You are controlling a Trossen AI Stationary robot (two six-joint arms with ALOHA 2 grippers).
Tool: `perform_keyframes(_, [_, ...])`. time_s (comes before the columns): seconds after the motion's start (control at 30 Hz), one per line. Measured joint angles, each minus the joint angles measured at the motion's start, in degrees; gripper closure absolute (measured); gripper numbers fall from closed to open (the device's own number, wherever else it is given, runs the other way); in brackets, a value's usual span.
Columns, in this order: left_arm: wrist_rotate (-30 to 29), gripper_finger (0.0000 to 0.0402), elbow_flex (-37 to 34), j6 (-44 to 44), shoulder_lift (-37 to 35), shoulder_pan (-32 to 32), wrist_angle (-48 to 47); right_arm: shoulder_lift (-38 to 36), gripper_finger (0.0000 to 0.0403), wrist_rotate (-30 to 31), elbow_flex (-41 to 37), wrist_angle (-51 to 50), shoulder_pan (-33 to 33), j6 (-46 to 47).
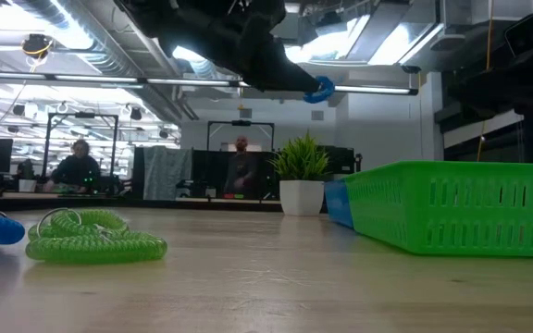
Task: Sort spring keychains
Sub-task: Put the blue spring keychain into the blue bin
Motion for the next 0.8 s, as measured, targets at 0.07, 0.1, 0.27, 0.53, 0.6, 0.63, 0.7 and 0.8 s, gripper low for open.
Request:
perform_keyframes(0.07, [-0.01,0.0384,0.0,0.76,0.0,0.03,-0.09,0.0,0.0267,-0.01,0.0,0.0,-0.01,0.0])
perform_keyframes(0.1, [-0.02,0.0384,0.0,1.33,0.0,0.01,-0.08,-0.01,0.0267,-0.01,0.0,-0.02,0.0,0.01])
perform_keyframes(0.27, [-0.01,0.0384,0.0,2.0,0.0,-0.22,1.85,0.0,0.0267,-0.01,0.0,-0.01,0.0,0.0])
perform_keyframes(0.53, [-2.02,0.0384,0.0,-1.2,0.0,-0.8,1.09,0.0,0.0267,0.0,0.0,-0.02,-0.01,0.02])
perform_keyframes(0.6, [-4.1,0.0384,0.0,-2.04,0.0,-1.45,1.09,-0.01,0.0267,0.01,0.0,-0.02,0.0,0.02])
perform_keyframes(0.63, [-5.21,0.0384,0.0,-2.92,0.0,-1.84,1.09,-0.01,0.0267,-0.01,-0.02,0.0,0.0,0.0])
perform_keyframes(0.7, [-5.96,0.0384,0.0,-4.43,0.0,-2.61,1.09,0.01,0.0267,-0.01,0.0,0.0,-0.02,0.0])
perform_keyframes(0.8, [-6.32,0.0384,0.0,-5.73,0.02,-3.9,1.12,-0.24,0.0267,0.01,-0.01,0.0,0.0,0.01])
